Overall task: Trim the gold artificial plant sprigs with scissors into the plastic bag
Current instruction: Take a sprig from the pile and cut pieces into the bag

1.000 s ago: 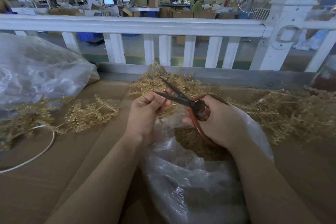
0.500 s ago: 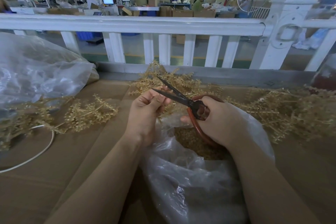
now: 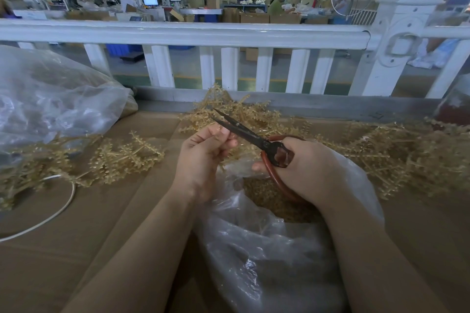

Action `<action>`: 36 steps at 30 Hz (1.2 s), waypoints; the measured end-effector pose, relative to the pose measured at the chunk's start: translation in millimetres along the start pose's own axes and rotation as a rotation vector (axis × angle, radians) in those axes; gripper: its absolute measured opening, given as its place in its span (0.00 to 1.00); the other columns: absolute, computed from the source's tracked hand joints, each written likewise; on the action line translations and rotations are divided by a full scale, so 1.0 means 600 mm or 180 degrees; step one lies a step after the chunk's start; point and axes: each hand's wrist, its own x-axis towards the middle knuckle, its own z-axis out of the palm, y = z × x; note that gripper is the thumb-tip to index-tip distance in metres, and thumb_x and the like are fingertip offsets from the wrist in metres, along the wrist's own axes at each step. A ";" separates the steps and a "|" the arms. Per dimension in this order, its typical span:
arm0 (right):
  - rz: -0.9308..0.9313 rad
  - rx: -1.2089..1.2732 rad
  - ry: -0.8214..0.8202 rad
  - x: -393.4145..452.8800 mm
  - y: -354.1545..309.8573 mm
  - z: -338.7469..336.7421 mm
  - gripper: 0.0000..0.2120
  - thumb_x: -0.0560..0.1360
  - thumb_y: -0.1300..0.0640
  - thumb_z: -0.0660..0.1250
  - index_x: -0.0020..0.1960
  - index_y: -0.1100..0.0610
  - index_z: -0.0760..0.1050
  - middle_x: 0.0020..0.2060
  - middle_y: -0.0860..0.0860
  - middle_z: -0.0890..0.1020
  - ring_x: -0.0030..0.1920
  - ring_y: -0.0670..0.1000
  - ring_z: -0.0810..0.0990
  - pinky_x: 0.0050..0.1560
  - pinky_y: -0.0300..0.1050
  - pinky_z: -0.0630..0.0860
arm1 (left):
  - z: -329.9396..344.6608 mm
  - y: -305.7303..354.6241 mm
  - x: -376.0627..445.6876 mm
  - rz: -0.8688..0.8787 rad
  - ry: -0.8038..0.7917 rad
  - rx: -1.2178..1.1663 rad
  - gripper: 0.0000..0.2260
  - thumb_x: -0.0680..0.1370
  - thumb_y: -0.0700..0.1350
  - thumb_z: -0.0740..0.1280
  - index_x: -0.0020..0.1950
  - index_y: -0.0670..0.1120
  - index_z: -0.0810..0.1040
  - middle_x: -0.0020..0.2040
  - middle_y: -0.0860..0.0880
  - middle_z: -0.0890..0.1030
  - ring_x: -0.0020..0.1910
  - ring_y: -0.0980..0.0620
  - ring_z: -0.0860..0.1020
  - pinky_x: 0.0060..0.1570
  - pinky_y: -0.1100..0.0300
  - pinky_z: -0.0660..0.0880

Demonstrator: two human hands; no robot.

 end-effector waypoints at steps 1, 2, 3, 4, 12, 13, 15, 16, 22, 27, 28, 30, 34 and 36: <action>-0.0013 0.0011 0.0003 -0.001 -0.001 -0.002 0.31 0.62 0.15 0.54 0.40 0.41 0.72 0.30 0.39 0.77 0.31 0.38 0.74 0.31 0.31 0.62 | 0.000 -0.001 0.000 0.0020 0.0013 0.0036 0.09 0.75 0.38 0.68 0.37 0.46 0.85 0.37 0.49 0.83 0.36 0.55 0.80 0.44 0.64 0.77; -0.0028 0.0013 0.0033 -0.002 -0.002 -0.003 0.30 0.62 0.14 0.53 0.40 0.39 0.71 0.30 0.37 0.77 0.31 0.37 0.75 0.31 0.29 0.61 | 0.000 -0.002 0.001 0.0048 0.0016 0.0086 0.11 0.76 0.37 0.67 0.37 0.47 0.85 0.36 0.49 0.83 0.36 0.55 0.80 0.44 0.65 0.77; -0.0048 0.0009 0.0089 -0.003 -0.004 -0.005 0.28 0.62 0.14 0.53 0.40 0.37 0.69 0.30 0.36 0.76 0.33 0.35 0.75 0.31 0.28 0.60 | 0.000 -0.002 0.001 0.0084 0.0013 0.0142 0.13 0.77 0.36 0.66 0.36 0.47 0.85 0.36 0.50 0.83 0.35 0.56 0.80 0.43 0.65 0.77; -0.0070 0.0002 0.0155 -0.004 -0.004 -0.005 0.25 0.64 0.15 0.54 0.40 0.35 0.68 0.30 0.34 0.75 0.34 0.33 0.75 0.30 0.27 0.59 | 0.001 -0.002 0.000 0.0124 0.0009 0.0196 0.14 0.77 0.35 0.66 0.35 0.47 0.85 0.35 0.50 0.83 0.35 0.56 0.80 0.42 0.65 0.77; -0.0182 -0.0084 0.0373 -0.004 -0.004 -0.001 0.22 0.68 0.18 0.55 0.39 0.37 0.65 0.29 0.34 0.71 0.29 0.33 0.69 0.30 0.27 0.57 | -0.002 -0.006 0.002 0.0294 -0.0056 0.0461 0.11 0.76 0.37 0.68 0.36 0.47 0.85 0.34 0.48 0.83 0.37 0.54 0.80 0.43 0.65 0.77; -0.0162 -0.0078 0.0413 -0.004 -0.004 -0.001 0.24 0.67 0.17 0.52 0.39 0.37 0.66 0.28 0.34 0.71 0.29 0.33 0.69 0.30 0.27 0.57 | -0.002 -0.006 0.001 0.0293 -0.0066 0.0429 0.09 0.74 0.39 0.69 0.36 0.46 0.85 0.35 0.48 0.83 0.37 0.54 0.80 0.44 0.64 0.77; -0.0127 -0.0048 0.0471 -0.004 -0.003 0.001 0.30 0.66 0.16 0.47 0.40 0.39 0.71 0.28 0.35 0.73 0.29 0.34 0.69 0.29 0.28 0.57 | -0.002 -0.006 0.001 0.0298 -0.0123 0.0373 0.06 0.71 0.42 0.70 0.36 0.47 0.85 0.35 0.48 0.83 0.37 0.54 0.80 0.45 0.64 0.77; -0.0119 -0.0052 0.0476 -0.003 -0.001 0.001 0.33 0.66 0.16 0.47 0.41 0.41 0.74 0.29 0.36 0.74 0.29 0.34 0.70 0.29 0.29 0.58 | -0.002 -0.006 0.001 0.0301 -0.0158 0.0364 0.05 0.71 0.43 0.70 0.36 0.47 0.85 0.36 0.48 0.83 0.37 0.54 0.79 0.45 0.64 0.77; -0.0149 0.0017 0.0445 -0.002 0.000 0.002 0.30 0.65 0.16 0.47 0.40 0.39 0.71 0.29 0.37 0.74 0.30 0.35 0.71 0.30 0.30 0.60 | -0.005 -0.008 0.002 0.0240 -0.0263 0.0317 0.04 0.72 0.43 0.70 0.41 0.43 0.83 0.36 0.48 0.82 0.37 0.54 0.79 0.44 0.64 0.76; -0.0081 0.0028 0.0442 -0.004 0.001 0.003 0.33 0.61 0.13 0.41 0.38 0.37 0.68 0.28 0.34 0.72 0.30 0.35 0.69 0.30 0.30 0.59 | -0.006 -0.011 0.004 0.0789 -0.0077 0.0873 0.03 0.77 0.34 0.68 0.48 0.35 0.78 0.35 0.46 0.83 0.34 0.52 0.81 0.40 0.63 0.77; -0.0083 -0.0006 0.0419 -0.003 0.002 0.003 0.30 0.61 0.13 0.42 0.37 0.36 0.66 0.28 0.34 0.71 0.30 0.34 0.69 0.30 0.30 0.59 | -0.006 -0.012 0.003 0.0911 -0.0067 0.0997 0.03 0.78 0.33 0.67 0.48 0.33 0.77 0.35 0.46 0.83 0.34 0.53 0.81 0.40 0.64 0.77; -0.0107 -0.0085 0.0361 -0.002 0.004 0.003 0.26 0.63 0.14 0.46 0.37 0.35 0.64 0.28 0.33 0.71 0.30 0.34 0.69 0.31 0.29 0.58 | -0.007 -0.011 0.002 0.1044 -0.0036 0.1139 0.05 0.80 0.34 0.65 0.47 0.33 0.79 0.36 0.47 0.83 0.34 0.54 0.81 0.38 0.67 0.76; -0.0122 -0.0111 0.0282 -0.001 0.011 0.007 0.25 0.66 0.18 0.57 0.41 0.38 0.72 0.30 0.36 0.76 0.32 0.36 0.72 0.31 0.31 0.63 | -0.005 -0.006 -0.001 0.1126 0.0021 0.1249 0.07 0.81 0.35 0.65 0.45 0.37 0.81 0.35 0.50 0.83 0.34 0.56 0.80 0.37 0.69 0.74; -0.0101 -0.0060 0.0274 0.000 0.013 0.009 0.28 0.68 0.22 0.54 0.42 0.44 0.76 0.31 0.38 0.78 0.32 0.39 0.75 0.31 0.34 0.68 | -0.003 -0.005 -0.001 0.1116 0.0047 0.1194 0.07 0.81 0.35 0.65 0.44 0.39 0.81 0.35 0.51 0.83 0.33 0.57 0.79 0.37 0.69 0.73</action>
